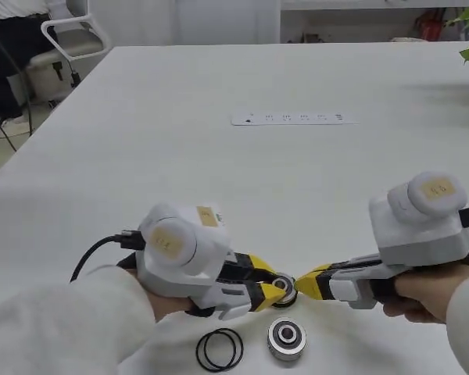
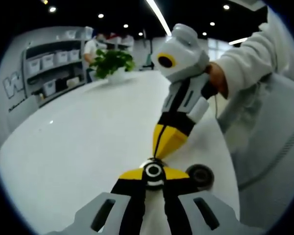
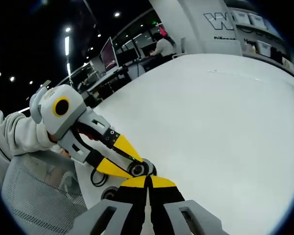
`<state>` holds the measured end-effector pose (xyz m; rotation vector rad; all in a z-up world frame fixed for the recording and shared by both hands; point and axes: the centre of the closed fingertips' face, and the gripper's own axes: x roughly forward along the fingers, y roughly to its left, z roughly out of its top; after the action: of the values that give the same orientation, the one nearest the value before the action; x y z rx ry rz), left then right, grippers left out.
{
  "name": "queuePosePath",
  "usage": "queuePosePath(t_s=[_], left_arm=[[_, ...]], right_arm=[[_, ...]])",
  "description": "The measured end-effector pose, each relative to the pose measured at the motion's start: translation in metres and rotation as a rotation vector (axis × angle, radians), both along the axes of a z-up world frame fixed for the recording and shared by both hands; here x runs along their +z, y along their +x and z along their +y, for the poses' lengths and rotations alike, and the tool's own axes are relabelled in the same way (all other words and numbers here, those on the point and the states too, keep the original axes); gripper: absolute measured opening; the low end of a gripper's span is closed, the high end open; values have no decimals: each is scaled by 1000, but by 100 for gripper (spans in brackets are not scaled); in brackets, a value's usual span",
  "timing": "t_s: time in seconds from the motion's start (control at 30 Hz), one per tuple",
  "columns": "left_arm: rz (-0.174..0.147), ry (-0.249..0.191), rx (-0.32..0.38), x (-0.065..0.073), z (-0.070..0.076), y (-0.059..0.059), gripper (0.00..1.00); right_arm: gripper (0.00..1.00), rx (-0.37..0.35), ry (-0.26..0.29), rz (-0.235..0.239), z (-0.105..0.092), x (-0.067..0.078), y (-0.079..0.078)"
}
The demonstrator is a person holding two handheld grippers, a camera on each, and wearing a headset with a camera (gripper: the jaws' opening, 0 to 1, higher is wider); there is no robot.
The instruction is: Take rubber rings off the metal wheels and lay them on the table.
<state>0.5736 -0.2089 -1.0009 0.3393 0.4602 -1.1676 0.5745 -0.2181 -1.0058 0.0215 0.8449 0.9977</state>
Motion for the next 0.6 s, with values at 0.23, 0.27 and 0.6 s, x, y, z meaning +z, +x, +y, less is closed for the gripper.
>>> queuePosePath(t_s=[0.23, 0.27, 0.6], left_arm=[[-5, 4, -1, 0, 0, 0, 13], [-6, 4, -2, 0, 0, 0, 13], [-8, 6, -4, 0, 0, 0, 13]], right_arm=[[0, -3, 3, 1, 3, 2, -2], [0, -2, 5, 0, 3, 2, -2], [0, 6, 13, -7, 7, 6, -3]])
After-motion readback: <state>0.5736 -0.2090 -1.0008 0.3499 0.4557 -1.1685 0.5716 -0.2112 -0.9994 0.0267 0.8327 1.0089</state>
